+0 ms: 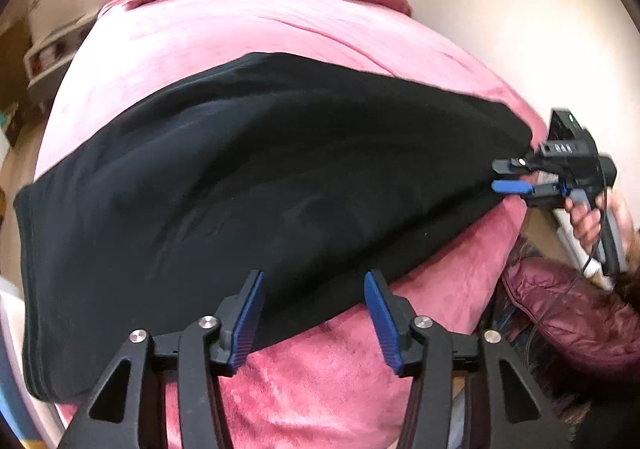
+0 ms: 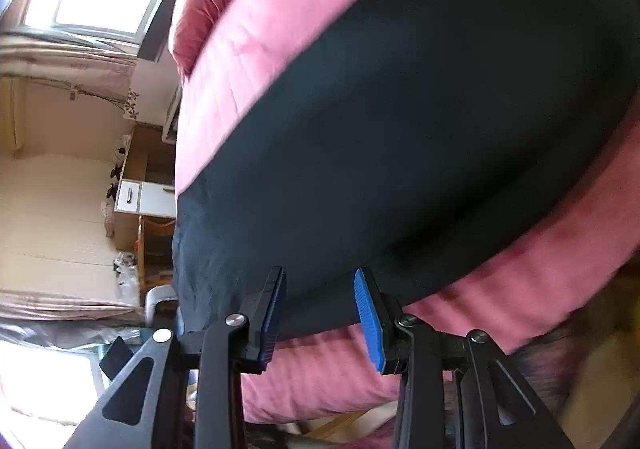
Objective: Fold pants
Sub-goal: 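Press the folded pants edge with the left tool while the right tool pinches it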
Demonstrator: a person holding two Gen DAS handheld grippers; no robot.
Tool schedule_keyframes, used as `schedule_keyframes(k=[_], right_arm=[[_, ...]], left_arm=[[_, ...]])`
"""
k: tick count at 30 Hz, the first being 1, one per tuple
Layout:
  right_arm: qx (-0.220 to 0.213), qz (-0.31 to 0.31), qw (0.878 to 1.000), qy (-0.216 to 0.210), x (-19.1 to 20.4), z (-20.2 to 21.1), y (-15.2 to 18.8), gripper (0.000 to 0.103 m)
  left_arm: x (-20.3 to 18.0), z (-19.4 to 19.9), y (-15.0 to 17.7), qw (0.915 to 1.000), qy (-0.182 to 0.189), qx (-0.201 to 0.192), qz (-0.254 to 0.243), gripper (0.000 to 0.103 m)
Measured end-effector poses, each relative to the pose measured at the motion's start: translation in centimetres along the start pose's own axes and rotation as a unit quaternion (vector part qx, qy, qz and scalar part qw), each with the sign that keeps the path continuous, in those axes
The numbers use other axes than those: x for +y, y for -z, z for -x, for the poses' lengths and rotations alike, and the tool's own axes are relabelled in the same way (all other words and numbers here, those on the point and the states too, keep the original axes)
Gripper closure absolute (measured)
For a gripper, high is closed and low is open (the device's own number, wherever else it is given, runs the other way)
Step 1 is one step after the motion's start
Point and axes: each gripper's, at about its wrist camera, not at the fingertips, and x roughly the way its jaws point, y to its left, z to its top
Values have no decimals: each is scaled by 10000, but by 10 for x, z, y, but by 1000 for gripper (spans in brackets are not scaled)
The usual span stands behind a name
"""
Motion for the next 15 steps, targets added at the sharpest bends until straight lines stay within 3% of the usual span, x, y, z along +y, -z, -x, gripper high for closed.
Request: schedule_keyframes(k=[7, 9, 10, 11, 12, 15], right_arm=[[-12, -236, 9997, -29, -2, -22, -1, 66], [-132, -230, 9996, -2, 1, -27, -2, 73], [-162, -182, 9997, 59, 4, -29, -2, 78], [-179, -138, 9997, 116, 7, -30, -2, 90], [-225, -33, 9995, 223, 11, -32, 0, 95], [-312, 330, 9984, 350, 21, -22, 1, 96]], left_arm=[[4, -24, 0, 9998, 68, 169, -79, 48], [9, -24, -2, 9998, 153, 134, 42, 48], [12, -25, -3, 9997, 190, 130, 101, 52], [16, -25, -4, 9996, 181, 94, 189, 59], [21, -25, -5, 9995, 179, 63, 243, 73], [29, -23, -7, 9994, 217, 10, 269, 94]])
